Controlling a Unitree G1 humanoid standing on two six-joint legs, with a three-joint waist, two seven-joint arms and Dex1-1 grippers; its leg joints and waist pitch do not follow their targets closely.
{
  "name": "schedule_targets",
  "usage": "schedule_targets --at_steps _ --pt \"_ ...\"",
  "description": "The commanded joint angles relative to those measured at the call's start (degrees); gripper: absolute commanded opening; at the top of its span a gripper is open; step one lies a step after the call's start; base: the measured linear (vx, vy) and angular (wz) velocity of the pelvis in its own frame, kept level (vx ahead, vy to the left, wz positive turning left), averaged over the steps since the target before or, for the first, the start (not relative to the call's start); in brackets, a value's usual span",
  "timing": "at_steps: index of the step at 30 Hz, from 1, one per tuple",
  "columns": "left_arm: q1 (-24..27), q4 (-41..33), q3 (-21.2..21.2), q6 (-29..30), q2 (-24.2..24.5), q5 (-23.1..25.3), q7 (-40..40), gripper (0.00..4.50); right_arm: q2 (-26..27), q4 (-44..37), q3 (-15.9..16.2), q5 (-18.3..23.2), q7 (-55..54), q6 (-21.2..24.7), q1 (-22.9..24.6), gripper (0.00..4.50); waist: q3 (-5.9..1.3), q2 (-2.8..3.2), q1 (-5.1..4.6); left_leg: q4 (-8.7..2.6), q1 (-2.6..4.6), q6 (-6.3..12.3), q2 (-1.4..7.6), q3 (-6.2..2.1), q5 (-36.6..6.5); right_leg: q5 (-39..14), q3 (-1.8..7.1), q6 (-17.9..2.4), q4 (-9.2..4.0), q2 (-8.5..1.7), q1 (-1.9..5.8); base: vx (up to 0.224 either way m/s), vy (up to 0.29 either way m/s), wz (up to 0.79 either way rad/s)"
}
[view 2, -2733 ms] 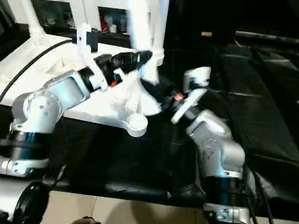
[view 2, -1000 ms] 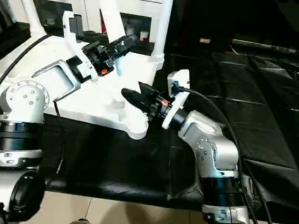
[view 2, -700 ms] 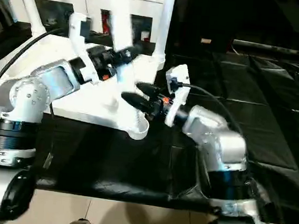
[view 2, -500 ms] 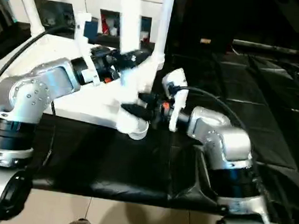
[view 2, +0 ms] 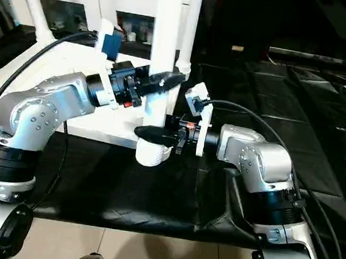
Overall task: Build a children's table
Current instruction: Rotate table base
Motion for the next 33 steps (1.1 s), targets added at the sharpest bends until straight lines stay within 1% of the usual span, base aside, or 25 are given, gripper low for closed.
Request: schedule_targets --at_steps 1,2,4,5,9,10,11,15,20,21,22,23,24,25,26,27,28,29,30,31,32,33 --pt "-0.15 -1.44 -0.24 0.25 0.46 0.21 -0.51 1.86 -0.56 -0.06 -0.08 0.72 0.91 0.78 -0.85 2.98 -5.50 -0.77 0.05 -4.29 0.93 -1.26 0.83 -0.12 -9.68 -19.21 2.24 -6.48 -4.46 -3.48 3.82 0.000 0.000 0.00" --pt "-0.11 -1.62 -0.27 0.30 0.52 0.17 -0.52 1.86 -0.75 -0.14 0.19 0.91 1.17 1.16 -0.76 2.92 -5.51 -0.70 0.16 -4.29 0.94 -1.37 0.82 -0.14 -9.84 -19.27 2.24 -6.38 -4.49 -3.48 3.82 0.000 0.000 0.00" --pt "-0.09 -1.73 -0.28 0.34 0.59 0.05 -0.47 1.86 -0.97 -0.33 0.47 1.17 1.42 1.59 -0.66 2.88 -5.55 -0.76 0.23 -4.30 0.98 -1.43 0.84 -0.14 -9.87 -18.96 2.24 -6.37 -4.47 -3.45 3.80 0.000 0.000 0.00" --pt "-0.18 -1.64 -0.27 0.33 0.65 -0.05 -0.48 1.86 -1.05 -0.31 0.57 1.25 1.63 1.78 -0.62 2.53 -5.54 -0.78 0.25 -4.31 0.96 -1.48 0.83 -0.15 -9.93 -18.88 2.23 -6.39 -4.45 -3.44 3.82 0.000 0.000 0.00" --pt "-0.39 -1.42 -0.02 0.36 0.59 -0.26 -0.44 1.86 -1.21 -0.05 0.72 1.20 2.28 2.25 -0.50 2.35 -5.56 -0.74 0.39 -4.29 0.96 -1.64 0.82 -0.14 -9.87 -18.82 2.24 -6.46 -4.44 -3.45 3.79 0.000 0.000 0.00" --pt "-0.48 -1.32 0.28 0.43 0.39 -0.48 -0.30 1.86 -1.29 0.09 0.83 1.19 2.40 2.40 -0.46 2.22 -5.55 -0.67 0.39 -4.29 0.93 -1.66 0.81 -0.16 -10.00 -18.95 2.23 -6.45 -4.45 -3.46 3.80 0.000 0.000 0.00" --pt "-0.53 -1.25 0.41 0.44 0.32 -0.52 -0.26 1.86 -1.34 0.24 0.97 1.13 2.49 2.44 -0.41 2.11 -5.58 -0.76 0.42 -4.29 0.92 -1.71 0.81 -0.17 -10.06 -19.02 2.19 -6.39 -4.43 -3.48 3.86 0.000 0.000 0.00" --pt "-0.61 -1.13 0.67 0.44 0.18 -0.57 0.03 1.86 -1.36 0.47 1.32 0.99 2.66 2.54 -0.20 1.95 -5.57 -0.74 0.44 -4.30 0.92 -1.66 0.82 -0.18 -9.89 -18.53 2.21 -6.58 -4.40 -3.46 3.83 0.000 0.000 0.00" --pt "-0.80 -0.82 1.05 0.23 0.07 -0.57 0.24 1.86 -0.97 0.93 1.52 0.75 2.53 2.30 -0.09 1.93 -5.59 -0.71 0.45 -4.27 0.89 -1.71 0.79 -0.19 -10.04 -18.72 2.20 -6.54 -4.42 -3.46 3.86 0.000 0.000 0.00" --pt "-0.91 -0.47 1.20 -0.72 -0.25 0.43 1.55 2.42 -0.72 1.12 1.39 0.57 2.24 2.07 -0.06 1.93 -5.62 -0.62 0.48 -4.26 0.92 -1.73 0.81 -0.20 -10.06 -18.64 2.19 -6.58 -4.40 -3.47 3.84 0.000 0.000 0.00" --pt "-1.11 0.07 1.81 -0.90 -0.73 0.21 2.16 2.42 -0.41 1.13 1.08 0.45 1.65 1.74 0.08 1.93 -5.62 -0.67 0.46 -4.26 0.90 -1.74 0.82 -0.19 -10.00 -18.33 2.20 -6.67 -4.42 -3.47 3.86 0.000 0.000 0.00" --pt "-1.31 0.56 2.26 -0.96 -1.03 -0.03 2.45 2.56 -0.17 1.24 0.89 0.36 1.26 1.47 0.10 1.93 -5.64 -0.70 0.51 -4.24 0.88 -1.74 0.79 -0.19 -9.95 -18.28 2.18 -6.68 -4.39 -3.49 3.90 0.000 0.000 0.00" --pt "-1.42 0.88 2.62 -1.00 -1.13 -0.36 2.33 2.56 0.13 1.33 0.60 0.34 0.79 1.22 0.13 1.93 -5.59 -0.72 0.46 -4.24 0.81 -1.64 0.73 -0.16 -9.96 -18.44 2.18 -6.58 -4.49 -3.42 3.87 0.000 0.000 0.00" --pt "-1.48 0.97 2.91 -1.30 -1.10 -0.55 2.10 2.62 0.46 1.43 0.27 0.31 0.27 0.87 0.20 1.93 -5.64 -0.62 0.46 -4.21 0.89 -1.66 0.72 -0.19 -10.11 -18.76 2.14 -6.68 -4.54 -3.51 3.88 0.000 0.000 0.00" --pt "-1.56 1.31 4.25 -3.10 -1.84 -0.56 3.20 2.76 1.31 1.57 -0.61 0.10 -1.34 -0.17 0.56 1.92 -5.67 -0.68 0.42 -4.25 0.84 -1.76 0.78 -0.21 -9.83 -18.28 2.14 -6.79 -4.45 -3.51 3.91 0.000 0.000 0.00" --pt "-1.58 1.39 4.55 -3.56 -2.03 -0.54 3.47 2.76 1.50 1.58 -0.82 0.08 -1.70 -0.37 0.65 1.92 -5.64 -0.66 0.40 -4.29 0.80 -1.80 0.81 -0.24 -9.81 -18.13 2.15 -6.87 -4.51 -3.54 3.90 0.000 0.000 0.00" --pt "-1.61 2.07 6.12 -6.52 -2.88 -0.42 4.27 2.92 2.45 1.34 -1.85 0.43 -3.07 -0.86 1.15 1.91 -5.71 -0.64 0.40 -4.27 0.88 -1.92 0.82 -0.25 -9.75 -17.61 2.13 -7.00 -4.43 -3.54 3.94 0.000 0.000 0.00" --pt "-1.98 3.32 8.29 -9.29 -3.76 -0.56 5.80 3.00 3.47 1.16 -3.04 0.72 -4.71 -1.45 1.61 1.90 -5.66 -0.58 0.37 -4.25 0.78 -1.92 0.74 -0.20 -9.97 -17.55 2.14 -6.94 -4.56 -3.55 3.95 0.000 0.000 0.00" --pt "-2.22 4.02 9.48 -10.52 -4.21 -0.71 6.79 3.01 3.98 1.10 -3.66 0.82 -5.59 -1.80 1.84 1.90 -5.71 -0.56 0.39 -4.24 0.82 -1.88 0.71 -0.19 -10.03 -17.66 2.12 -6.88 -4.64 -3.56 3.90 0.000 0.000 0.00" --pt "-2.73 5.14 11.24 -11.11 -4.28 -1.63 7.42 2.99 4.73 0.88 -4.55 0.79 -7.03 -2.62 2.21 1.90 -5.69 -0.34 0.28 -4.30 0.95 -2.16 0.77 -0.27 -10.61 -17.91 2.10 -6.70 -4.53 -3.47 3.81 0.000 0.000 0.00" --pt "-2.73 5.14 11.24 -11.11 -4.28 -1.63 7.42 2.99 4.73 0.88 -4.55 0.79 -7.03 -2.62 2.21 1.90 -5.73 -0.48 0.19 -4.31 1.02 -2.26 0.68 -0.24 -11.02 -18.39 2.04 -6.43 -4.59 -3.45 3.86 0.000 0.000 0.00" --pt "-3.11 5.91 12.41 -11.44 -4.30 -2.27 7.76 2.99 5.23 0.78 -5.14 0.76 -7.98 -3.23 2.43 1.90 -5.74 -0.51 0.22 -4.31 1.02 -2.24 0.66 -0.23 -10.93 -18.49 2.04 -6.25 -4.62 -3.44 3.89 0.000 0.000 0.00"
